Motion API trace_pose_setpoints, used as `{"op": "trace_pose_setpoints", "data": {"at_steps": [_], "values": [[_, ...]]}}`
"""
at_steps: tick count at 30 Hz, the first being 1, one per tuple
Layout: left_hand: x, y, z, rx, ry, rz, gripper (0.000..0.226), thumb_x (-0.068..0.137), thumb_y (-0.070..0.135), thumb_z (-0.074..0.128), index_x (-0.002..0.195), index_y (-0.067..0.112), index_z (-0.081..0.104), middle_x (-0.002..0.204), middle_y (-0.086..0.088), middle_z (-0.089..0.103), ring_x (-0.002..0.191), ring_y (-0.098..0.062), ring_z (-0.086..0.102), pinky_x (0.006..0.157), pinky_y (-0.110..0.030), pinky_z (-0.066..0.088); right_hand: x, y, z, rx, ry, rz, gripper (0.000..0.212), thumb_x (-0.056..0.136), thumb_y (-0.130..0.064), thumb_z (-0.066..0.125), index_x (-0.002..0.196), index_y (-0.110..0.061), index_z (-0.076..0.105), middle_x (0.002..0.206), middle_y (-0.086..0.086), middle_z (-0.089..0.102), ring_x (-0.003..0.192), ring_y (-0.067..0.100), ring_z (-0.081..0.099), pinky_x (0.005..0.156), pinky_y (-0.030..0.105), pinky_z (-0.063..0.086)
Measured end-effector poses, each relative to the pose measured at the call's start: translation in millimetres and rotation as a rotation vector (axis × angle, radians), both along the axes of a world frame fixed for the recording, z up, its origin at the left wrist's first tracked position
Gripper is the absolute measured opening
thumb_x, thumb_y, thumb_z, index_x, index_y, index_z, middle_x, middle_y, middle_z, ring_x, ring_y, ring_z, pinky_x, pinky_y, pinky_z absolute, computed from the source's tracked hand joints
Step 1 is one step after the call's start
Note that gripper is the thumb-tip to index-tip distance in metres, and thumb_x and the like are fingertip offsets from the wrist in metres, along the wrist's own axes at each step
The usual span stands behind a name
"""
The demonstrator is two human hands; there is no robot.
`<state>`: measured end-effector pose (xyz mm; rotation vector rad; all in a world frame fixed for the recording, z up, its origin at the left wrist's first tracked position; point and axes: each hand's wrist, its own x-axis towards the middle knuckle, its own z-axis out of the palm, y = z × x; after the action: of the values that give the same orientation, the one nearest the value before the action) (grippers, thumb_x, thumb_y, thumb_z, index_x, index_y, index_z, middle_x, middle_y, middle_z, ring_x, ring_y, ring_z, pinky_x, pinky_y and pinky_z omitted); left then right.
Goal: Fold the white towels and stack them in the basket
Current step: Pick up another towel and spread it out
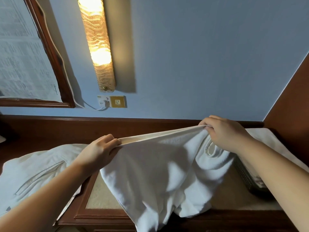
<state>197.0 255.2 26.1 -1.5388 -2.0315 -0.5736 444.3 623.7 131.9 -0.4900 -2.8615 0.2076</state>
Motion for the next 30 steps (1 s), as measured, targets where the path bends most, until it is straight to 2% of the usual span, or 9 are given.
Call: {"op": "trace_pose_setpoints", "data": {"at_steps": [4,8,11,16,19,22,24,27,30], "values": [[1,0,7,0.074,0.016,0.024,0.034,0.102,0.029,0.057,0.076,0.007,0.064,0.074,-0.002,0.046,0.061,-0.024,0.046,0.051,-0.032,0.044,3,-8,-4,-0.025,0.045,0.02,0.024,0.106,-0.022,0.049,0.114,-0.036,0.067,0.108,-0.016,0.062,0.095,0.017,0.061,0.077,0.035,0.048],[8,2,7,0.137,-0.002,0.072,0.042,0.097,0.029,0.061,0.059,0.013,0.056,0.069,0.001,0.046,0.058,-0.022,0.047,0.047,-0.029,0.043,9,-11,-11,-0.025,0.047,0.029,0.024,0.105,-0.023,0.049,0.115,-0.036,0.067,0.11,-0.018,0.063,0.097,0.016,0.062,0.081,0.037,0.05],[9,-3,7,0.122,-0.031,0.015,0.046,0.092,0.026,0.066,0.054,0.016,0.042,0.068,0.005,0.046,0.056,-0.018,0.044,0.047,-0.025,0.038,17,-7,-16,-0.026,0.063,0.014,0.025,0.103,-0.021,0.051,0.113,-0.038,0.067,0.108,-0.018,0.064,0.097,0.017,0.063,0.082,0.037,0.051],[16,-6,14,0.069,-0.208,-0.09,0.048,0.093,0.035,0.069,0.064,0.018,0.035,0.061,0.008,0.036,0.054,-0.016,0.033,0.048,-0.03,0.035,27,0,-21,-0.051,0.098,-0.011,0.025,0.103,-0.019,0.053,0.109,-0.039,0.067,0.104,-0.016,0.064,0.092,0.018,0.062,0.08,0.038,0.053],[17,-4,19,0.026,-0.392,0.054,0.042,0.089,0.048,0.077,0.083,0.022,0.044,0.062,0.009,0.053,0.054,-0.015,0.049,0.051,-0.025,0.042,29,-1,-25,-0.056,0.105,-0.014,0.024,0.103,-0.02,0.052,0.108,-0.038,0.067,0.103,-0.015,0.063,0.091,0.019,0.062,0.078,0.039,0.054],[17,-2,21,-0.043,-0.536,0.158,0.036,0.087,0.041,0.081,0.111,0.035,0.053,0.072,0.012,0.066,0.066,-0.009,0.063,0.063,-0.025,0.05,30,-2,-27,-0.062,0.093,-0.018,0.024,0.104,-0.022,0.051,0.108,-0.04,0.066,0.103,-0.017,0.061,0.09,0.017,0.062,0.077,0.039,0.055],[22,5,25,-0.108,-0.52,0.286,0.013,0.093,0.05,0.071,0.097,0.041,0.062,0.075,0.013,0.067,0.07,-0.01,0.064,0.065,-0.031,0.051,28,-6,-28,-0.063,0.087,-0.025,0.024,0.105,-0.021,0.05,0.108,-0.04,0.065,0.104,-0.017,0.061,0.09,0.016,0.061,0.076,0.038,0.054],[27,21,31,-0.291,-0.433,0.523,0.051,0.098,0.063,0.051,0.062,0.026,0.054,0.062,0.009,0.059,0.061,-0.011,0.055,0.056,-0.03,0.041,22,-13,-27,-0.076,0.048,-0.019,0.024,0.106,-0.022,0.047,0.108,-0.039,0.063,0.106,-0.018,0.06,0.091,0.016,0.061,0.078,0.038,0.055],[24,28,28,-0.291,-0.44,0.498,0.048,0.105,0.042,0.054,0.061,0.024,0.047,0.065,0.008,0.052,0.064,-0.013,0.05,0.063,-0.032,0.037,18,-15,-25,-0.078,0.0,-0.018,0.02,0.107,-0.025,0.046,0.107,-0.038,0.06,0.107,-0.018,0.061,0.091,0.016,0.061,0.078,0.037,0.055]]}}
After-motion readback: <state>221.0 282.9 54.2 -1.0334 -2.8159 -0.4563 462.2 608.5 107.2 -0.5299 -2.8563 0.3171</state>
